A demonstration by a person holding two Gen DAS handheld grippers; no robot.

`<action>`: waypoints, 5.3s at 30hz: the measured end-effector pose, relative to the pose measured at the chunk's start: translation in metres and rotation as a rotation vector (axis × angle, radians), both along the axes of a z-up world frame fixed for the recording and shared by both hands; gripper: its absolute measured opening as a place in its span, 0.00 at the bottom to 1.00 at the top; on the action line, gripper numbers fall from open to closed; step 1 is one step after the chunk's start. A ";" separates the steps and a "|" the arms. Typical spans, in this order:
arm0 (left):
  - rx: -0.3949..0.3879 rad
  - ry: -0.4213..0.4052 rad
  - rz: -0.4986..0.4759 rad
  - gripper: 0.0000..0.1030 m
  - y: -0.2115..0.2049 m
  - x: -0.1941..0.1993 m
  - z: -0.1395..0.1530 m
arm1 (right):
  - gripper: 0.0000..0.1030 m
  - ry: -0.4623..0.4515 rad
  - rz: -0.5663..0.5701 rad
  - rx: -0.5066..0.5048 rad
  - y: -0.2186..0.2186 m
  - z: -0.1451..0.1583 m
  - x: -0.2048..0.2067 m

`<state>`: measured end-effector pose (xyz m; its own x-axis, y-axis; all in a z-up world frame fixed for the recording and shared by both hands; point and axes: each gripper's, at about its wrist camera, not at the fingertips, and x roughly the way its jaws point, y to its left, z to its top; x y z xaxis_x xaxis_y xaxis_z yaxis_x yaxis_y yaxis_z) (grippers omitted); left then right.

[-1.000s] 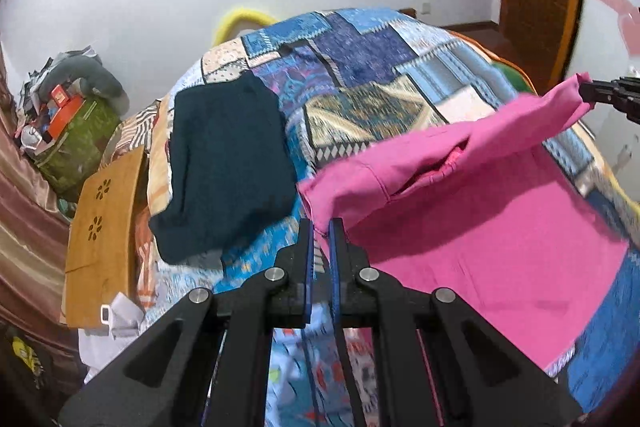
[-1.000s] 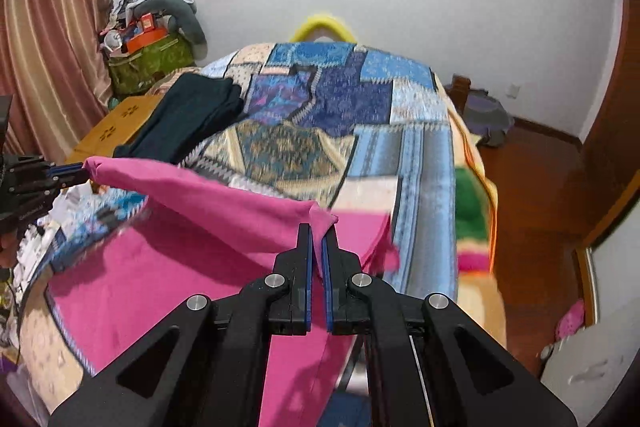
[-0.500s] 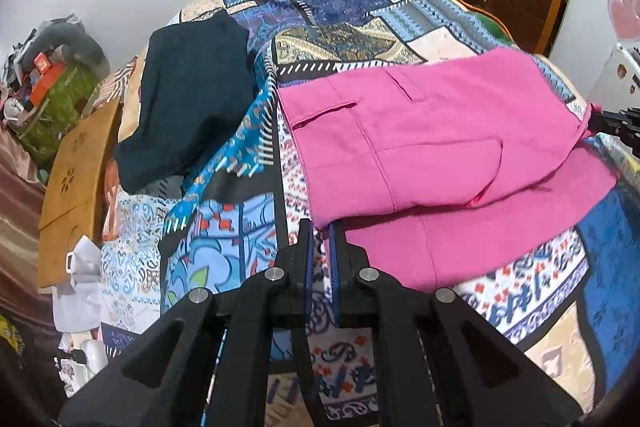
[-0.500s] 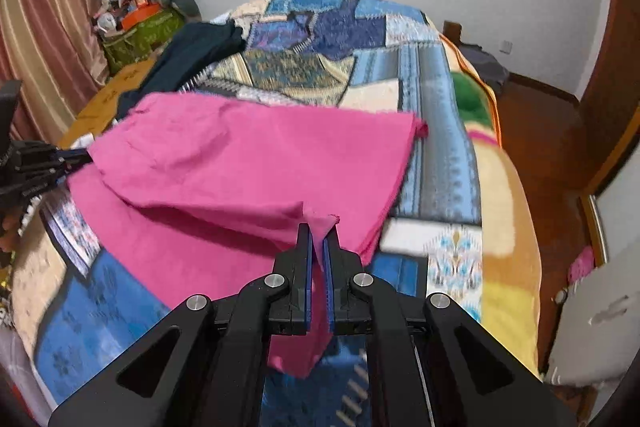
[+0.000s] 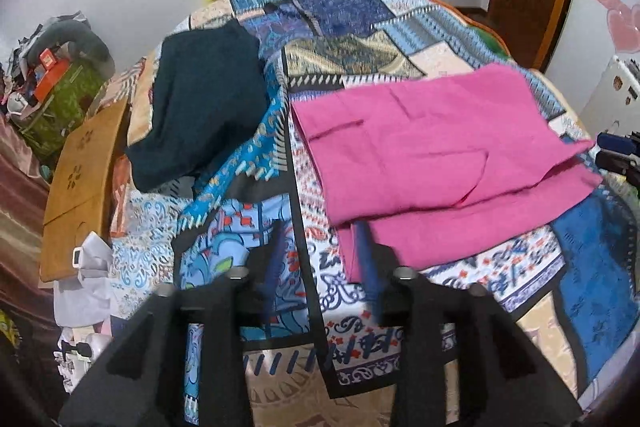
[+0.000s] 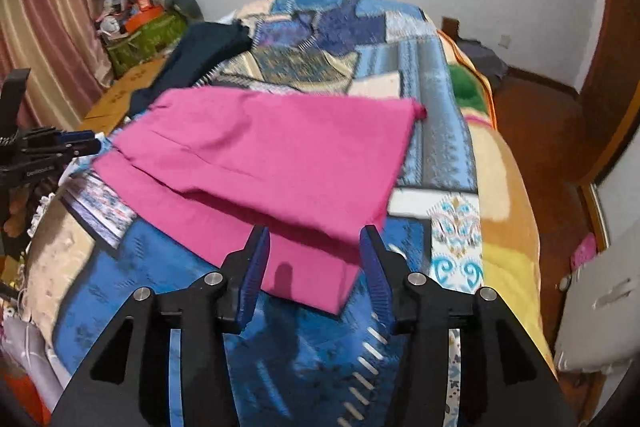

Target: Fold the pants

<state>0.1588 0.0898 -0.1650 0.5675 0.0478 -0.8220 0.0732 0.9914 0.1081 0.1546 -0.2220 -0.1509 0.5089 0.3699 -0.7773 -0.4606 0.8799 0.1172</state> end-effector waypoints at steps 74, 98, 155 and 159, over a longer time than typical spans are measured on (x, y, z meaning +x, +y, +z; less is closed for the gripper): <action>-0.125 0.008 -0.100 0.23 -0.038 0.030 0.029 | 0.27 -0.019 0.129 0.158 0.061 0.023 0.017; -0.142 0.165 -0.050 0.46 -0.022 0.068 -0.042 | 0.47 0.196 0.098 0.057 0.072 -0.047 0.041; -0.314 0.291 0.126 0.49 0.039 0.199 -0.080 | 0.47 0.123 -0.105 -0.043 -0.016 -0.049 0.209; -0.313 0.285 0.107 0.42 0.038 0.200 -0.082 | 0.42 0.195 -0.106 -0.001 -0.016 -0.070 0.225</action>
<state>0.3589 0.1273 -0.2471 0.3212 -0.1824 -0.9293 -0.0482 0.9768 -0.2084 0.3795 -0.2384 -0.2205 0.3846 0.3212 -0.8654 -0.3343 0.9224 0.1937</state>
